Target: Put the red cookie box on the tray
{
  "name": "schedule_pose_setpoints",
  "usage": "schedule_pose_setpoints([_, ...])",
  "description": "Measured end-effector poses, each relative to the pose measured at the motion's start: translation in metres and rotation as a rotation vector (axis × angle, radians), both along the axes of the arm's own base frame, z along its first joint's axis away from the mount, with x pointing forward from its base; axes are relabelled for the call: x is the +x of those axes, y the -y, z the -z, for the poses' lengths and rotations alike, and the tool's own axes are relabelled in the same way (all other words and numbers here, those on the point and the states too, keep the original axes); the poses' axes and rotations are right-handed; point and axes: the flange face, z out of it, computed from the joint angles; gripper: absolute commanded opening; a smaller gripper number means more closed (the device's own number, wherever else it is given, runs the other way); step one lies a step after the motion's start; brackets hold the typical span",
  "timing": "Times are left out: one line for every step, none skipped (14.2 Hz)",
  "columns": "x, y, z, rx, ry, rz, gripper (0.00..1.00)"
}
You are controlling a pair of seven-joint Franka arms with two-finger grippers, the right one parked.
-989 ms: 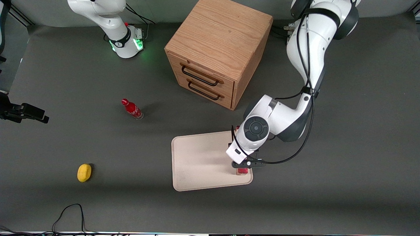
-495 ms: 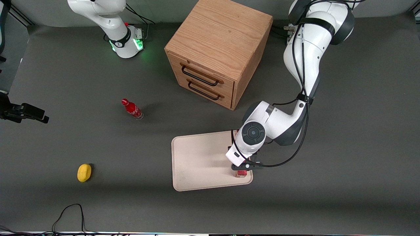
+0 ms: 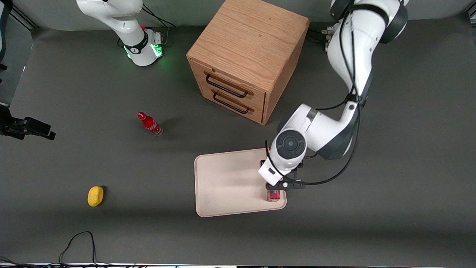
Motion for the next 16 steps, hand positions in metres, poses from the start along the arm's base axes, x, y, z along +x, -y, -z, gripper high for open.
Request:
schedule_pose_setpoints([-0.007,-0.003,-0.034,0.005,0.003,0.000,1.00])
schedule_pose_setpoints([-0.015,-0.007,-0.068,0.009,0.009,0.001,1.00])
schedule_pose_setpoints([-0.025,-0.011,-0.102,0.013,0.015,0.002,1.00])
schedule_pose_setpoints([-0.037,-0.016,-0.135,0.019,0.019,0.002,1.00])
schedule_pose_setpoints([-0.050,-0.023,-0.166,0.025,0.023,0.002,1.00])
schedule_pose_setpoints([-0.060,-0.029,-0.190,0.029,0.029,-0.001,1.00])
schedule_pose_setpoints([-0.068,-0.036,-0.210,0.031,0.037,-0.005,1.00])
schedule_pose_setpoints([-0.073,-0.046,-0.223,0.036,0.044,-0.016,1.00])
schedule_pose_setpoints([-0.074,-0.061,-0.230,0.042,0.047,-0.037,1.00])
schedule_pose_setpoints([-0.073,-0.083,-0.232,0.049,0.047,-0.061,1.00])
schedule_pose_setpoints([-0.069,-0.107,-0.230,0.048,0.054,-0.073,1.00])
schedule_pose_setpoints([-0.066,-0.134,-0.228,0.040,0.060,-0.076,1.00])
schedule_pose_setpoints([-0.066,-0.163,-0.225,0.029,0.056,-0.072,1.00])
schedule_pose_setpoints([-0.067,-0.191,-0.222,0.020,0.043,-0.056,1.00])
schedule_pose_setpoints([-0.069,-0.217,-0.219,0.014,0.028,-0.035,1.00])
schedule_pose_setpoints([-0.070,-0.242,-0.217,0.008,0.014,-0.021,1.00])
